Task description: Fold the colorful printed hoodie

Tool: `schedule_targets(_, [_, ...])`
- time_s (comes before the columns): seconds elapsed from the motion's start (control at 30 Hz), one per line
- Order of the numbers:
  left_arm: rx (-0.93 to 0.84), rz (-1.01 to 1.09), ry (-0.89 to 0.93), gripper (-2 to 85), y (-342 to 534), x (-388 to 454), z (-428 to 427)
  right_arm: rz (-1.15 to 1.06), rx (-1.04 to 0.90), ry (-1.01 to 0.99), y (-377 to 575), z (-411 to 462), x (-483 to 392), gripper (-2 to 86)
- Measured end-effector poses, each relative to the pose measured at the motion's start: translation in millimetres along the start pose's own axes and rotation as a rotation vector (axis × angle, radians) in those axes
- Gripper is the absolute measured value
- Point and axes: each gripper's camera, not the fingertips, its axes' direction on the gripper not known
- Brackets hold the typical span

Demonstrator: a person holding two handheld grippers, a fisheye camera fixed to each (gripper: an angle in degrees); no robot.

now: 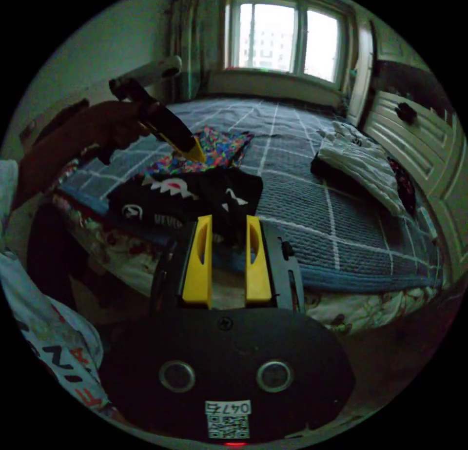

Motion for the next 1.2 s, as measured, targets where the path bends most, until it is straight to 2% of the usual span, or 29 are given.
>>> schedule_targets(0.1, [-0.013, -0.026, 0.002, 16.7, 23, 6, 20, -0.05, -0.053, 0.049, 0, 1, 0, 4.5])
schedule_targets(0.2, [-0.007, -0.061, -0.02, 12.7, 32, 7, 36, 0.001, -0.068, 0.003, 3, 1, 15, 2.4])
schedule_targets(0.23, [0.01, -0.083, -0.039, 4.9, 36, 6, 39, 0.024, -0.083, -0.044, 5, 2, 23, 1.3])
schedule_targets(0.27, [0.048, -0.118, -0.045, 0.7, 43, 4, 37, 0.035, -0.087, -0.07, 5, 2, 26, 1.0])
schedule_targets(0.3, [0.069, -0.133, -0.032, 0.4, 46, 3, 35, 0.057, -0.078, -0.124, 7, -1, 33, 0.4])
schedule_targets(0.43, [0.268, -0.157, 0.095, -0.6, 78, 5, 7, 0.13, 0.119, -0.254, 12, -29, 51, -0.1])
schedule_targets(0.57, [0.297, -0.134, 0.052, 0.6, 87, 13, 2, 0.183, 0.16, -0.304, 7, -36, 64, -0.2])
schedule_targets(0.7, [0.22, -0.076, -0.02, 8.1, 80, 19, 23, 0.146, 0.014, -0.094, -2, -31, 57, 0.1])
schedule_targets(0.77, [0.094, -0.023, -0.011, 15.4, 74, 22, 45, 0.107, -0.024, -0.016, -5, -32, 52, 0.5])
schedule_targets(0.83, [-0.017, 0.003, 0.003, 18.0, 74, 25, 61, 0.075, -0.075, 0.019, -6, -32, 48, 1.5])
schedule_targets(0.9, [-0.049, 0.047, -0.025, 18.8, 84, 31, 67, 0.072, -0.083, 0.036, -6, -35, 47, 2.8])
schedule_targets(1.0, [0.018, 0.114, 0.017, 18.6, 114, 39, 47, 0.098, -0.061, 0.069, -7, -45, 49, 5.5])
schedule_targets(1.07, [0.153, 0.133, 0.078, 18.3, 155, 35, 7, 0.103, -0.02, 0.074, -9, -53, 49, 6.5])
schedule_targets(1.2, [0.302, 0.036, -0.1, 18.2, 242, 12, -47, -0.026, 0.066, 0.037, -19, -64, 32, 7.5])
